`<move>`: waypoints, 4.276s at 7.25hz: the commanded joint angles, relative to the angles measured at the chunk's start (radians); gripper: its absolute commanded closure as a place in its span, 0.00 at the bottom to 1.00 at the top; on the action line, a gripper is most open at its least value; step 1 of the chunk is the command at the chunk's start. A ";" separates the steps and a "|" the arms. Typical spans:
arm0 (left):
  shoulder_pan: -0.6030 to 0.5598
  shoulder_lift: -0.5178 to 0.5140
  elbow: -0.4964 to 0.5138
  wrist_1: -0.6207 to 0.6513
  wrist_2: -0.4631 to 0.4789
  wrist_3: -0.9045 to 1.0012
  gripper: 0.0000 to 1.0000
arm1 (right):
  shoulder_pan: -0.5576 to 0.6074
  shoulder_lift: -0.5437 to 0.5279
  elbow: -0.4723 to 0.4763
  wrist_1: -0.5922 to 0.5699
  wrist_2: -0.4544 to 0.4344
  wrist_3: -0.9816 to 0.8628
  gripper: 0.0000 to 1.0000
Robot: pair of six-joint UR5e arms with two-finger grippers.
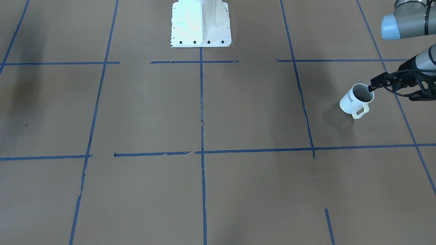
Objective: Left arm hands cup to right arm to dump lemon
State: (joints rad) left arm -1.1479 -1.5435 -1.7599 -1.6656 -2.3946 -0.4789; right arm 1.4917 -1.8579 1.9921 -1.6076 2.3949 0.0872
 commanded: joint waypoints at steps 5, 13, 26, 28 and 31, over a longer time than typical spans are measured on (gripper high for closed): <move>0.053 -0.003 0.071 -0.077 0.000 -0.013 0.33 | -0.004 0.002 0.001 0.000 0.001 0.000 0.00; 0.059 -0.286 -0.190 0.255 0.005 -0.248 1.00 | -0.281 0.150 -0.018 0.507 -0.085 0.405 0.00; 0.335 -0.865 -0.059 0.469 0.080 -0.897 1.00 | -1.421 0.733 -0.081 0.695 -1.810 0.776 0.00; 0.365 -0.865 -0.076 0.469 0.078 -0.917 1.00 | -1.421 0.743 -0.088 0.690 -1.813 0.755 0.01; 0.413 -0.866 -0.082 0.469 0.077 -0.919 1.00 | -1.438 0.755 -0.121 0.692 -1.864 0.743 0.01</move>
State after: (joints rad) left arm -0.7536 -2.4093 -1.8388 -1.1961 -2.3167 -1.3964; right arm 0.0637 -1.1124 1.8819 -0.9152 0.5512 0.8320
